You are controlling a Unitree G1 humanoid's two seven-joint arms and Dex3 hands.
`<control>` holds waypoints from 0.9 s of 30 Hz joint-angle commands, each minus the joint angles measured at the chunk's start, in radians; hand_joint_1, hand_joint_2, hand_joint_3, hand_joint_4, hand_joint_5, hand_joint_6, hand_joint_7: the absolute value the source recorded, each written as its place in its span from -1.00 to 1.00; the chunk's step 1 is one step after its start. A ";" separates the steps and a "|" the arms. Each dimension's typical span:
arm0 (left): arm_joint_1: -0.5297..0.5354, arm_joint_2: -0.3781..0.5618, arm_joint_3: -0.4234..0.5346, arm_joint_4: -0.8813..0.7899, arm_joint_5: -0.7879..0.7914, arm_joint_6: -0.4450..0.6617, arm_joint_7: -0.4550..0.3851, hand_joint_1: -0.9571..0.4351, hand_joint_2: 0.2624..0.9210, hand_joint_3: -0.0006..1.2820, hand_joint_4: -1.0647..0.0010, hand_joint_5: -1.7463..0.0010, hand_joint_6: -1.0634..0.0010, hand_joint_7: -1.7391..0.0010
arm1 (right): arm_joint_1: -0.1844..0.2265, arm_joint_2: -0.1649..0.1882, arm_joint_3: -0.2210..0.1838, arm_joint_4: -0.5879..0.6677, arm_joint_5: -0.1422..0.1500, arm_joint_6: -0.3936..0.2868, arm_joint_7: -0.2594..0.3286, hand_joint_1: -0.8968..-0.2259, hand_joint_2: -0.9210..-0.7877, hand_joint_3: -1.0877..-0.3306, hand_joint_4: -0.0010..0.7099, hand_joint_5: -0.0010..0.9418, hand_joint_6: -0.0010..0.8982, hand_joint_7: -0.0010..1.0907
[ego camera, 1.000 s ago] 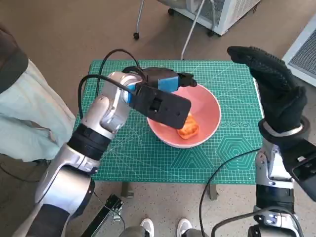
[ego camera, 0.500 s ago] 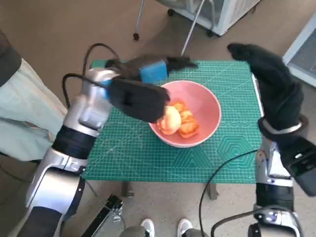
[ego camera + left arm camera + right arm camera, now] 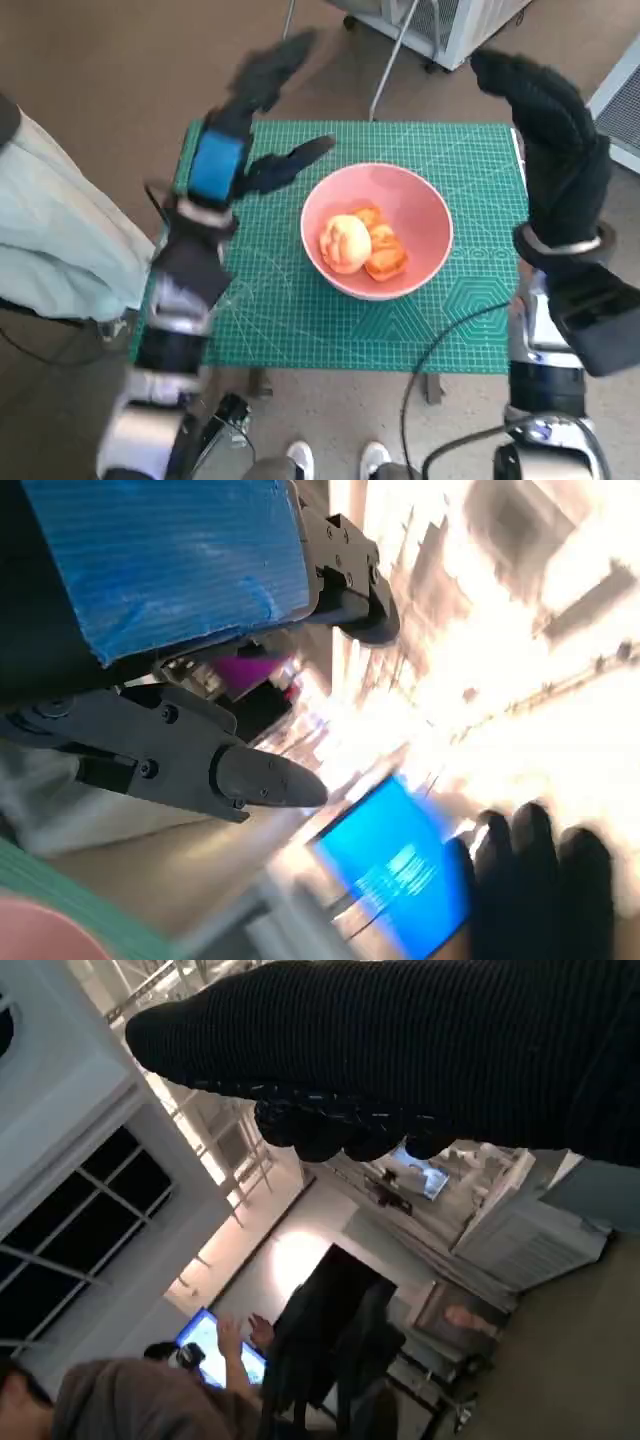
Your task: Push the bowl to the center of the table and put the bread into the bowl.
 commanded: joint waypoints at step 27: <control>0.070 0.007 0.004 -0.108 0.012 -0.021 0.042 -0.04 1.00 -0.71 0.26 1.00 0.74 0.33 | -0.073 -0.003 0.036 0.147 -0.030 -0.050 -0.015 -0.17 -1.00 -0.16 -0.57 -0.70 -1.00 0.16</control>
